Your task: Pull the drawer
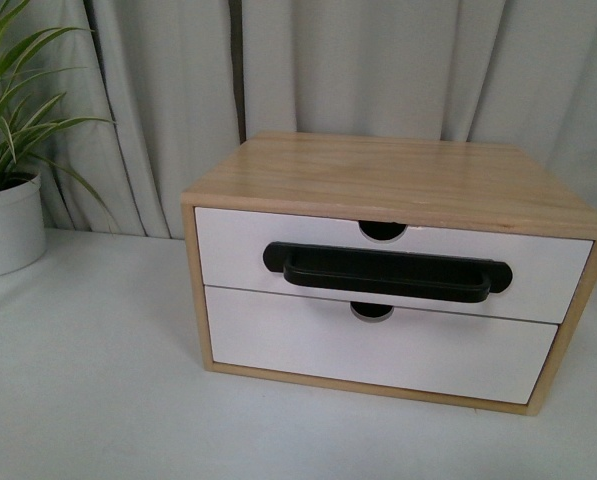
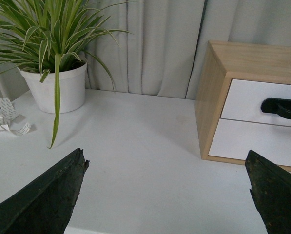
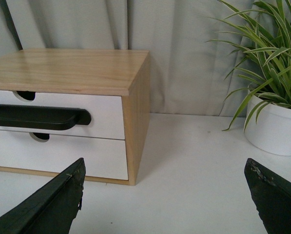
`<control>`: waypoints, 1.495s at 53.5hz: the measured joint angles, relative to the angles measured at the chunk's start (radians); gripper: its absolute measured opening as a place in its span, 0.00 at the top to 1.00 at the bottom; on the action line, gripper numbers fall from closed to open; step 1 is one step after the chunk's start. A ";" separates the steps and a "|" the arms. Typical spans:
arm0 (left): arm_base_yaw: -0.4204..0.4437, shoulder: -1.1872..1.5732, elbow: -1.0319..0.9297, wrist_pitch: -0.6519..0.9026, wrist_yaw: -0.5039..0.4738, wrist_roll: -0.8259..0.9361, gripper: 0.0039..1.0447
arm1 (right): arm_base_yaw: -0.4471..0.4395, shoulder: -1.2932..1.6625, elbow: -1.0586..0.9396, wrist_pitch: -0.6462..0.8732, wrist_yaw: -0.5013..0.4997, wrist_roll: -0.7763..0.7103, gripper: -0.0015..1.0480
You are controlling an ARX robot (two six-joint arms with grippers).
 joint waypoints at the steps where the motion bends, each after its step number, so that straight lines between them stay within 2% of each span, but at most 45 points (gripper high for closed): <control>1: 0.000 0.000 0.000 0.000 0.000 0.000 0.05 | 0.000 0.000 0.000 0.000 0.000 0.000 0.09; 14: 0.000 0.000 0.000 0.000 0.000 0.000 0.05 | 0.000 0.000 0.000 0.000 0.000 0.000 0.09; 15: -0.002 0.002 0.000 0.000 -0.013 0.000 0.05 | -0.006 0.010 0.005 -0.017 -0.022 0.011 0.09; 16: -0.021 0.015 0.002 -0.006 -0.075 -0.012 0.05 | -0.011 0.016 0.012 -0.037 -0.042 0.018 0.09; 17: -0.053 0.039 0.010 -0.012 -0.187 -0.017 0.05 | -0.022 0.037 0.032 -0.087 -0.083 0.031 0.09; 18: -0.071 0.057 0.013 -0.012 -0.238 -0.024 0.05 | -0.029 0.068 0.052 -0.133 -0.117 0.042 0.09; 19: -0.107 0.098 0.024 -0.007 -0.344 -0.030 0.05 | -0.035 0.105 0.073 -0.174 -0.146 0.050 0.09; 22: -0.176 0.206 0.048 0.016 -0.556 -0.042 0.05 | -0.037 0.181 0.111 -0.236 -0.189 0.072 0.09; 25: -0.197 0.301 0.069 0.038 -0.655 -0.048 0.05 | -0.035 0.244 0.137 -0.242 -0.222 0.073 0.09; 28: -0.191 0.390 0.087 0.092 -0.667 -0.037 0.05 | -0.035 0.301 0.166 -0.228 -0.249 0.060 0.09; 33: -0.177 0.542 0.137 0.217 -0.584 0.023 0.05 | -0.044 0.403 0.221 -0.183 -0.309 0.006 0.09; 38: -0.186 0.755 0.229 0.395 -0.393 0.192 0.05 | -0.043 0.560 0.304 -0.137 -0.373 -0.093 0.09; 41: -0.186 0.872 0.275 0.481 -0.241 0.318 0.05 | -0.035 0.654 0.353 -0.129 -0.427 -0.166 0.09; 44: -0.181 0.951 0.314 0.499 -0.131 0.407 0.05 | -0.024 0.709 0.384 -0.116 -0.435 -0.206 0.09; 53: -0.181 1.155 0.455 0.494 0.067 0.609 0.05 | 0.019 0.892 0.498 -0.098 -0.468 -0.346 0.09; 65: -0.216 1.358 0.661 0.339 0.189 0.787 0.05 | 0.080 1.040 0.585 -0.056 -0.435 -0.562 0.09; 80: -0.336 1.556 0.851 0.156 0.245 0.993 0.05 | 0.123 1.216 0.654 -0.011 -0.440 -0.764 0.09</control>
